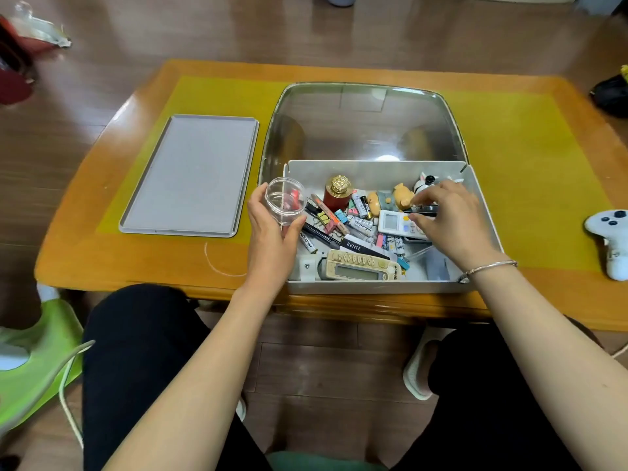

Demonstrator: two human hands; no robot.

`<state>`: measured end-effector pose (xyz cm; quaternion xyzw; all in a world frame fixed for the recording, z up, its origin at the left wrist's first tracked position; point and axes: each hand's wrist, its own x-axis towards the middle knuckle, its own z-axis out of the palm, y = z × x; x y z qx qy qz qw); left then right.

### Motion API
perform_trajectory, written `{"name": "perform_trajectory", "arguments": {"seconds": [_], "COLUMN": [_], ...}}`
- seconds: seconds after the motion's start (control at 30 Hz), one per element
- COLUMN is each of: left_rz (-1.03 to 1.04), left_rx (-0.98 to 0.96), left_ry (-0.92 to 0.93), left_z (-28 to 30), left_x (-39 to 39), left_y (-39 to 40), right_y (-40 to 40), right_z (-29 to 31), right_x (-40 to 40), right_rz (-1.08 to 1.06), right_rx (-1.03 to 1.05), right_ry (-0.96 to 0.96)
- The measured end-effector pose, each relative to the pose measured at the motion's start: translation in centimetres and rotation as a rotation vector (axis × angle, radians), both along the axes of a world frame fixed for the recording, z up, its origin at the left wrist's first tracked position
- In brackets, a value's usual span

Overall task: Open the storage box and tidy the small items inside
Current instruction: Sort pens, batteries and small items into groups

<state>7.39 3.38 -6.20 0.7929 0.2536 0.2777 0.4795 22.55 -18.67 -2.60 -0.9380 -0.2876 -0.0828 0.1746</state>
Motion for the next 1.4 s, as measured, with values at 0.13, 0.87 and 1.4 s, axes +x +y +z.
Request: {"name": "perform_trajectory", "arguments": {"seconds": [0.13, 0.87, 1.4], "left_rz": [-0.015, -0.022, -0.095], "left_rx": [0.051, 0.479, 0.471], "left_ry": [0.015, 0.169, 0.219], "left_z": [0.1, 1.0, 0.5], "left_x": [0.0, -0.2, 0.3], "left_y": [-0.1, -0.4, -0.2], "right_y": [2.1, 4.0, 8.5], "right_z": [0.0, 0.5, 3.5], "right_x": [-1.6, -2.8, -5.1], "right_rz": [0.111, -0.022, 0.213], "right_rx": [-0.037, 0.36, 0.612], "right_ry": [0.19, 0.488, 0.588]}}
